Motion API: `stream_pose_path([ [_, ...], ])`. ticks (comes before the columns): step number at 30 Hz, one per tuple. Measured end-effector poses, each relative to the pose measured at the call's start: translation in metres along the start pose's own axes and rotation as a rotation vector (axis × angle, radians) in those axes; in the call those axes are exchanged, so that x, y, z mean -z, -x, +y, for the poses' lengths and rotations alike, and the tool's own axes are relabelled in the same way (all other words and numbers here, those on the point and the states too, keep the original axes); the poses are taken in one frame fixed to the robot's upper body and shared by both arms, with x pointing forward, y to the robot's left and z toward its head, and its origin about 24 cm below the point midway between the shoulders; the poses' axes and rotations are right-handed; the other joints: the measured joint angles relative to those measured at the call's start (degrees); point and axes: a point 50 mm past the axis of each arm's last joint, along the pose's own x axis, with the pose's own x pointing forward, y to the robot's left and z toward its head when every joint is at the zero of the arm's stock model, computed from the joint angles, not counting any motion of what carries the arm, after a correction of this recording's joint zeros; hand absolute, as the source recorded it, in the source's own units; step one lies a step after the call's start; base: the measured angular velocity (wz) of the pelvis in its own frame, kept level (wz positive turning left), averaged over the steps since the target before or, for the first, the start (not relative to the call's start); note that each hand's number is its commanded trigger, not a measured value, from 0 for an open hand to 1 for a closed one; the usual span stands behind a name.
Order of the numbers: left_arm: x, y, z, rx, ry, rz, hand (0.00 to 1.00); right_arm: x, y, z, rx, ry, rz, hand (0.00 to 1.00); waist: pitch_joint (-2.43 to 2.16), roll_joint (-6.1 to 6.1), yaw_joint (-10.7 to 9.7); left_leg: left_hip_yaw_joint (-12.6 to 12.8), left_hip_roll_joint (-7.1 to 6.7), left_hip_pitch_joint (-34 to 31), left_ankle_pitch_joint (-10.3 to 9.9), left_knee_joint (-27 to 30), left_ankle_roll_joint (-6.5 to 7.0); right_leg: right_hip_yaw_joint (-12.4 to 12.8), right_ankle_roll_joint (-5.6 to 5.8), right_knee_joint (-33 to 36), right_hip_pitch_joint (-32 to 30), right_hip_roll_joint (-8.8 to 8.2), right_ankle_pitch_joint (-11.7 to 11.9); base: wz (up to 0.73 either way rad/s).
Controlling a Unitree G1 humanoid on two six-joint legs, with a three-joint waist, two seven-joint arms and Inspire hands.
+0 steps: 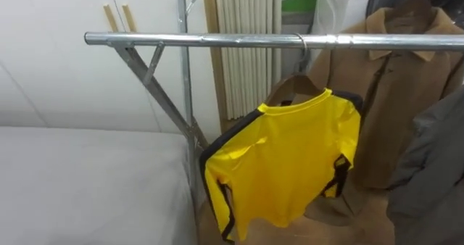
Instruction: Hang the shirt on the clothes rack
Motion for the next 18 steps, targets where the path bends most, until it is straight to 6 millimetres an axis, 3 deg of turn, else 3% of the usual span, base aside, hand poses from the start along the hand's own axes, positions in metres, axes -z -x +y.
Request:
stream_pose_path([
  [1, -0.007, -0.003, -0.001, 0.012, 0.000, -0.020, 0.00, 0.002, 0.000, -0.002, 0.008, 0.019, 0.008, 0.00, 0.01, -0.26, 0.0, 3.9, 1.21, -0.5, 0.0, 2.0, 0.45, -3.5, 0.09, 0.6, 0.5, -0.90, -0.9, 1.61],
  [4, -0.009, -0.003, -0.004, 0.043, 0.000, -0.025, 0.00, -0.004, -0.002, -0.006, 0.021, 0.117, -0.002, 0.00, 0.16, -0.39, 1.0, 6.5, 3.01, -0.5, -1.8, 6.2, 0.78, -9.5, 0.72, 2.6, 2.1, -2.07, -3.0, 1.05],
  [8, -0.005, -0.004, -0.009, 0.073, 0.002, 0.002, 0.00, -0.014, -0.005, -0.010, 0.031, 0.171, -0.011, 0.00, 0.29, -0.92, 3.1, 7.0, 1.65, -0.1, -2.1, 5.5, 1.06, -16.0, 2.07, 4.8, 3.9, -3.97, -4.8, 1.00],
  [10, -0.001, -0.002, -0.011, 0.094, 0.000, 0.015, 0.00, -0.022, -0.006, -0.009, 0.031, 0.178, -0.030, 0.00, -0.24, -1.82, 4.4, 6.7, 0.79, -0.2, -2.8, 5.5, 1.95, -20.8, 3.68, 6.7, 5.1, -5.60, -6.0, 1.05],
  [11, 0.000, -0.002, -0.011, 0.096, 0.000, 0.016, 0.00, -0.024, -0.006, -0.009, 0.032, 0.180, -0.036, 0.00, -0.30, -1.98, 4.6, 6.7, 0.41, -0.1, -3.1, 5.1, 2.21, -21.9, 3.99, 7.3, 5.3, -6.07, -6.2, 1.06],
  [13, 0.002, -0.002, -0.013, 0.104, -0.002, 0.027, 0.00, -0.035, -0.008, -0.010, 0.036, 0.187, -0.060, 0.00, -0.40, -2.29, 5.8, 4.8, -0.79, -0.4, -4.2, 4.0, 3.14, -25.8, 4.58, 14.4, 5.9, -9.40, -6.5, 0.98],
  [14, 0.004, -0.002, -0.013, 0.104, -0.002, 0.028, 0.00, -0.037, -0.008, -0.009, 0.035, 0.184, -0.063, 0.00, -0.37, -2.35, 5.6, 3.1, -1.45, -0.5, -4.6, 3.9, 3.73, -25.8, 4.62, 17.5, 5.8, -10.68, -6.5, 1.25],
  [15, 0.005, -0.002, -0.013, 0.107, -0.008, 0.027, 0.00, -0.037, -0.008, -0.005, 0.028, 0.174, -0.062, 0.00, -0.42, -2.87, 5.1, -1.1, -2.55, -0.5, -4.9, 3.8, 4.39, -22.5, 4.77, 22.9, 5.5, -12.53, -5.9, 1.62],
  [16, 0.003, -0.003, -0.013, 0.109, -0.011, 0.016, 0.00, -0.035, -0.007, -0.001, 0.018, 0.163, -0.055, 0.00, -0.69, -3.55, 4.3, -5.1, -3.62, 0.0, -4.7, 3.8, 5.19, -15.2, 4.27, 26.8, 4.0, -12.56, -4.5, 1.66],
  [17, 0.000, -0.004, -0.013, 0.110, -0.012, 0.003, 0.00, -0.035, -0.007, 0.001, 0.013, 0.160, -0.055, 0.00, -0.85, -3.44, 4.3, -6.8, -3.83, 0.4, -4.8, 3.8, 5.42, -10.9, 4.22, 28.5, 2.6, -12.12, -3.8, 1.52],
  [18, -0.003, -0.005, -0.014, 0.114, -0.012, -0.013, 0.00, -0.035, -0.007, 0.006, 0.000, 0.147, -0.055, 0.00, -0.60, -3.68, 4.5, -9.8, -4.20, 0.7, -4.7, 3.8, 5.46, -2.8, 4.79, 30.1, 0.3, -10.33, -4.5, 1.30],
])
